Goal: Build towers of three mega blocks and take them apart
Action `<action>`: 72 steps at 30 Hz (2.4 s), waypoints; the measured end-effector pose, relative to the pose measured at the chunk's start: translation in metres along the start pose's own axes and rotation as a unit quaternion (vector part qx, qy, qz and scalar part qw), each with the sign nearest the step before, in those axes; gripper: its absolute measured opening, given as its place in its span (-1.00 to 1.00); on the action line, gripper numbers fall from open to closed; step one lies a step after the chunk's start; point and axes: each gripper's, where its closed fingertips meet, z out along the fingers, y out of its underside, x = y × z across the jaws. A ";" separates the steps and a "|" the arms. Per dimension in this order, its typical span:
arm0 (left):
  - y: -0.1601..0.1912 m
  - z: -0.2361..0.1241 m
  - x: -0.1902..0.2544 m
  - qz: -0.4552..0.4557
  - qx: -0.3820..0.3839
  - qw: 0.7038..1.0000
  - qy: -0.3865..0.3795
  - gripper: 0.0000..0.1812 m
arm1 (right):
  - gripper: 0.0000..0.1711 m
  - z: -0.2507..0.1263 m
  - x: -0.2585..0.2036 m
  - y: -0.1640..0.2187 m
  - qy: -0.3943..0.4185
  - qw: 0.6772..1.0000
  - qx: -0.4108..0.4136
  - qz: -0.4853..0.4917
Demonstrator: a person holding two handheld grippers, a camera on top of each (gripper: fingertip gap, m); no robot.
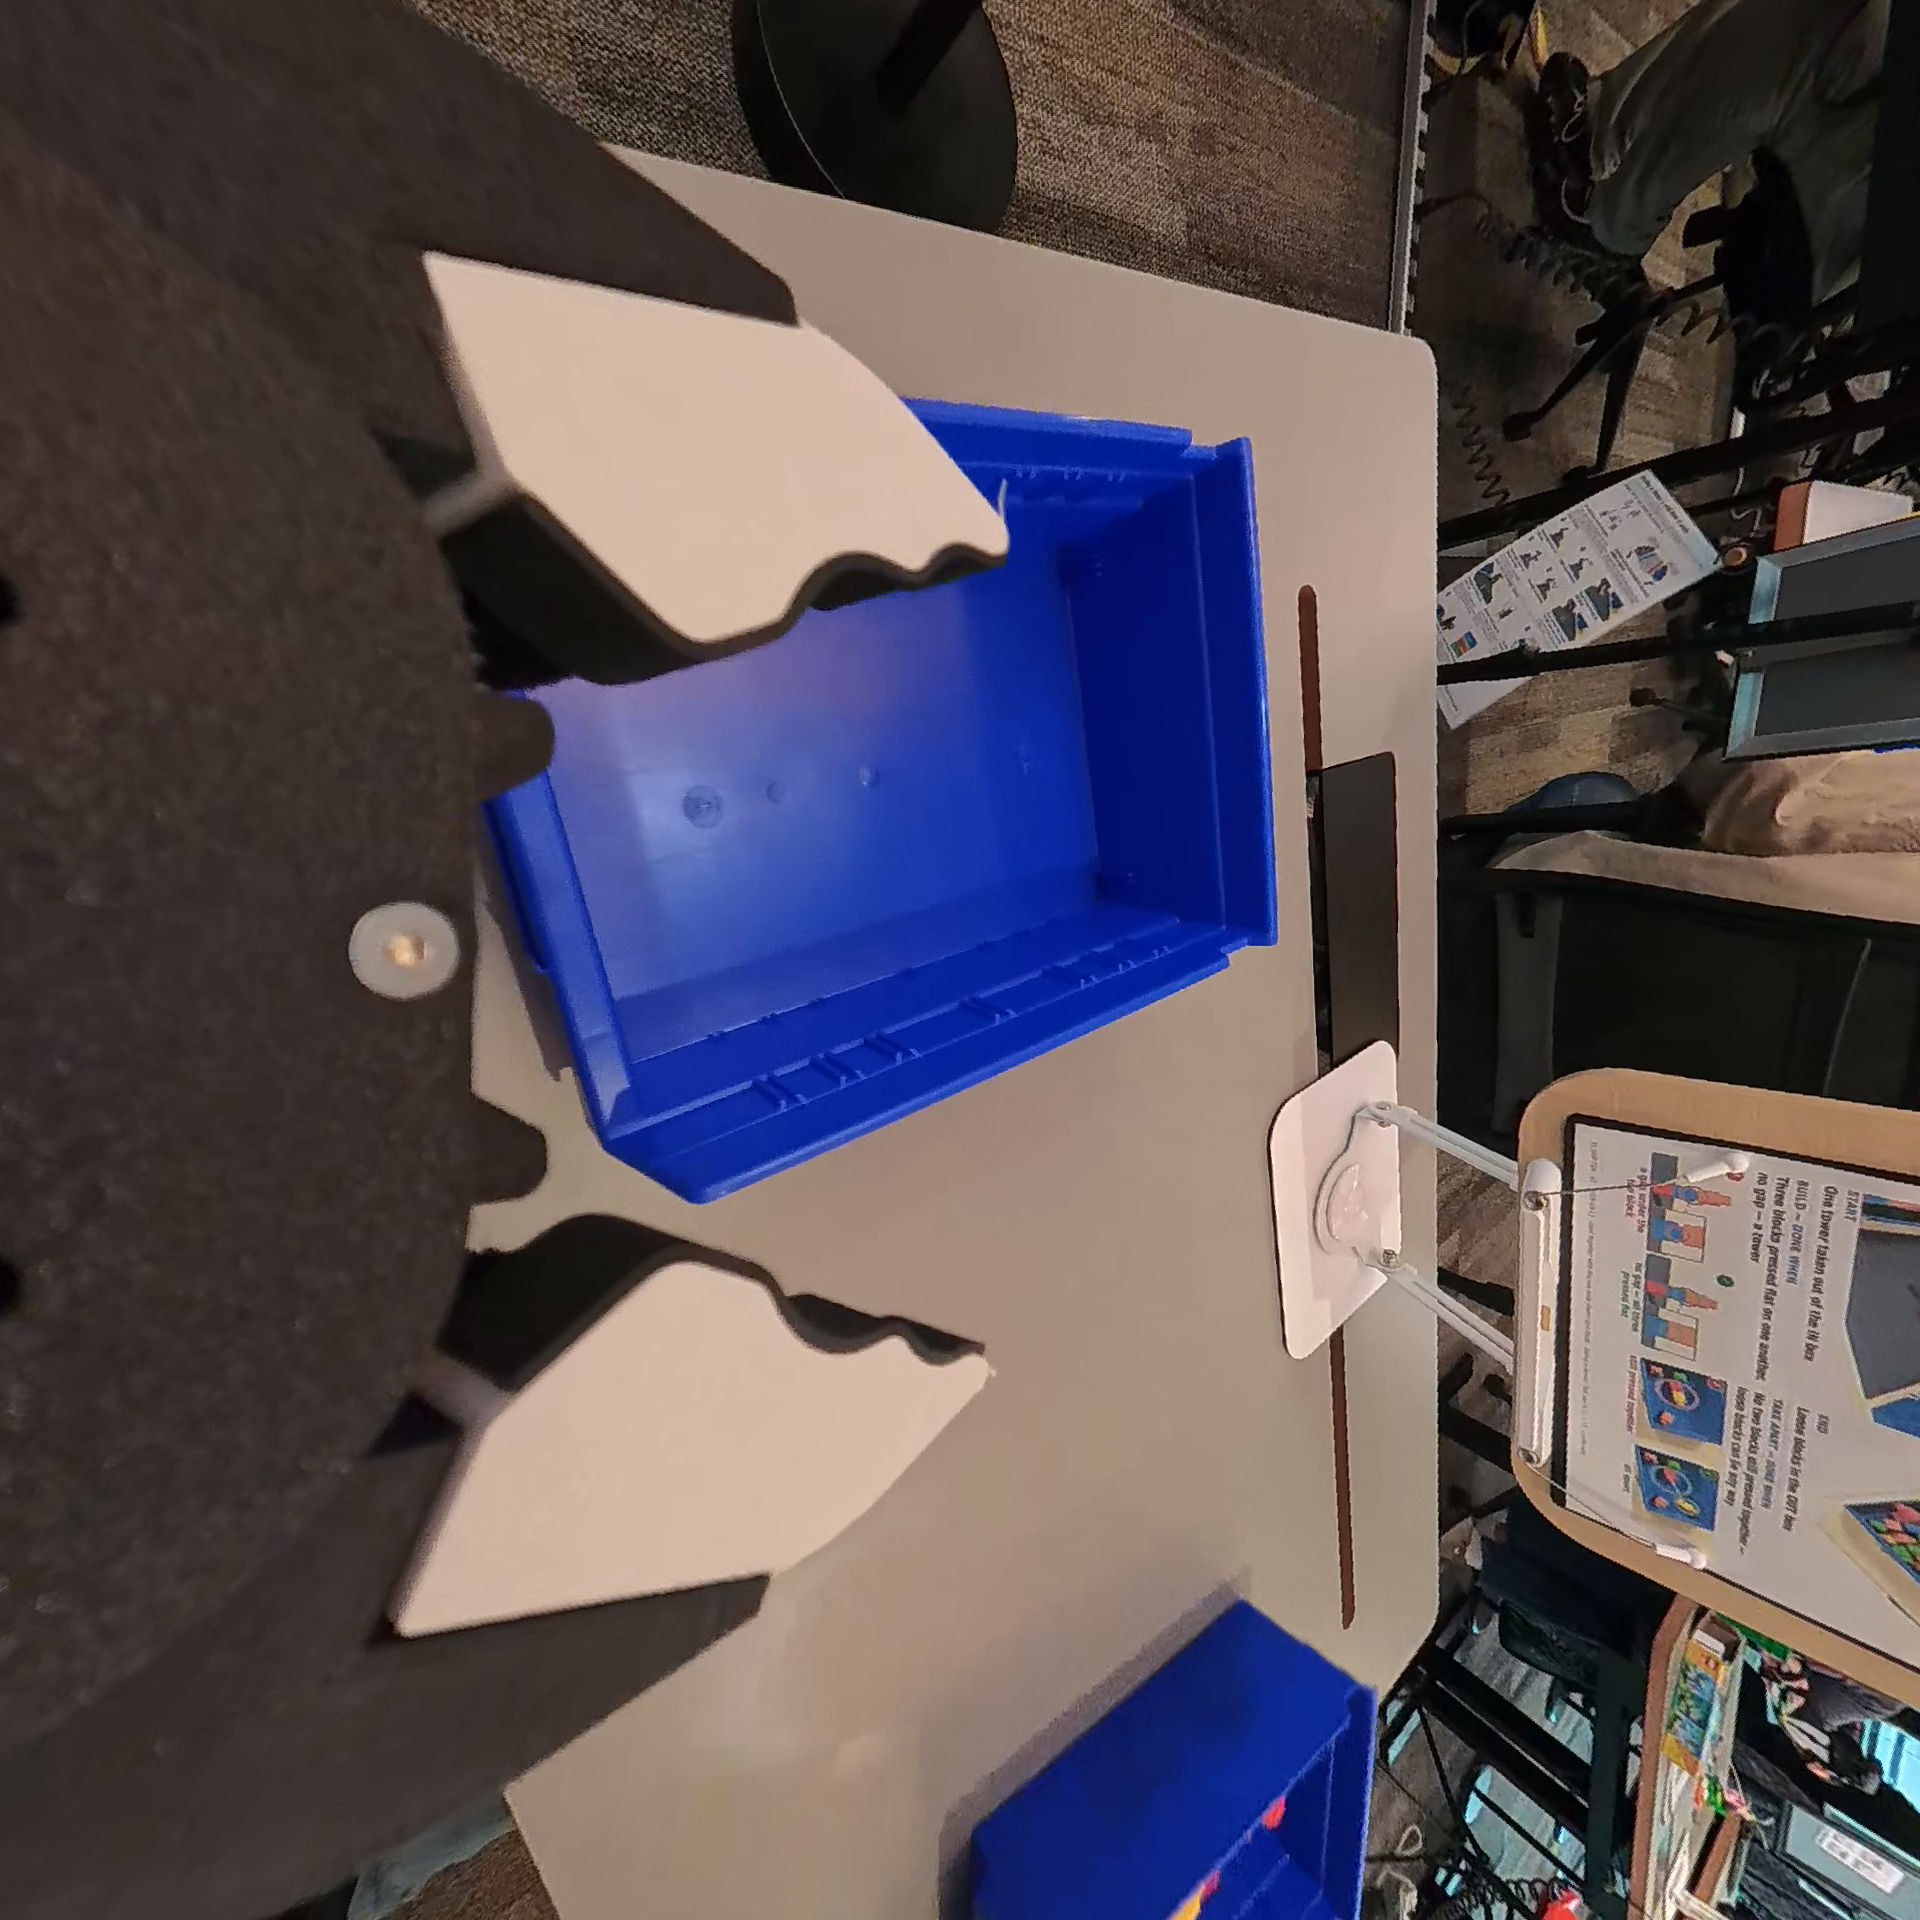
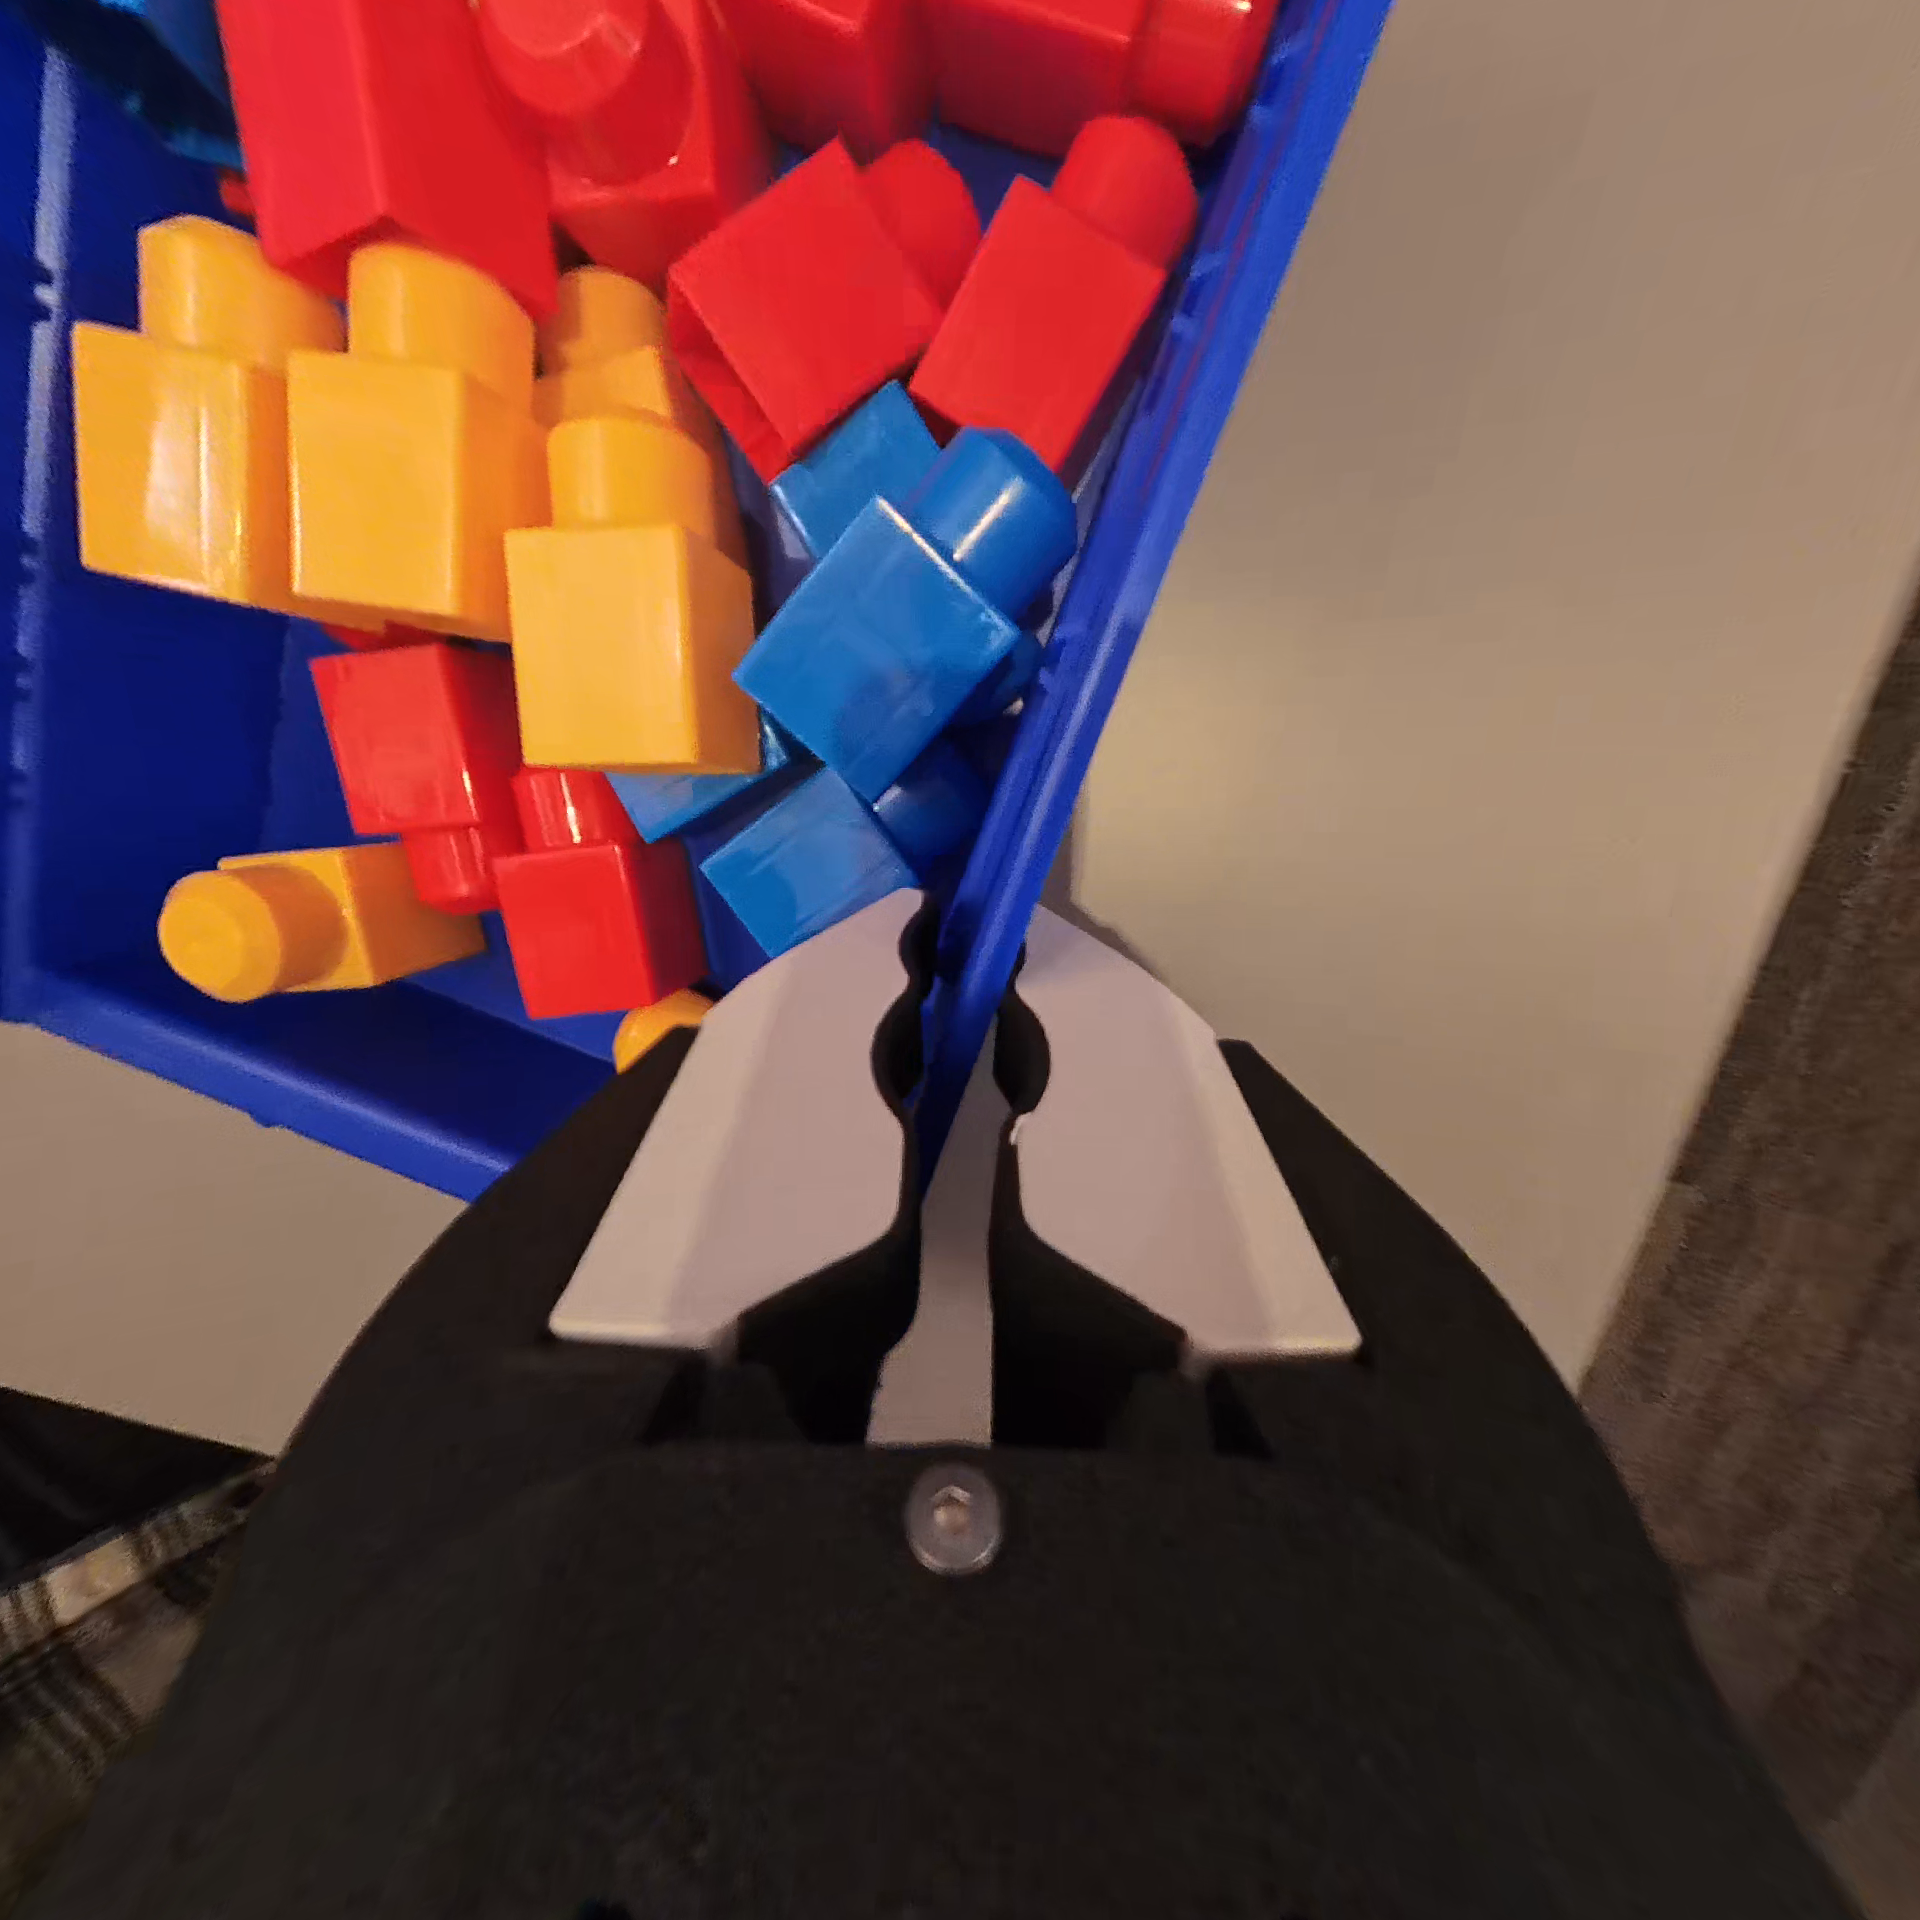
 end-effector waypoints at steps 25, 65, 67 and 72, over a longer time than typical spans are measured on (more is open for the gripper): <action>0.004 -0.002 -0.008 -0.015 0.013 0.999 0.042 0.40 | -0.91 0.053 -0.346 -0.025 -0.077 0.995 -0.022 -0.052; 0.079 0.047 -0.164 -0.082 -0.244 0.959 -0.118 0.04 | -0.56 -0.008 -0.335 0.031 -0.257 0.945 0.190 -0.063; 0.093 0.049 -0.171 -0.094 -0.272 0.950 -0.125 0.03 | -0.55 -0.009 -0.333 0.034 -0.258 0.947 0.184 -0.059; 0.139 0.056 -0.174 -0.117 -0.372 0.917 -0.083 -0.20 | -0.56 -0.016 -0.327 0.033 -0.259 0.944 0.197 -0.057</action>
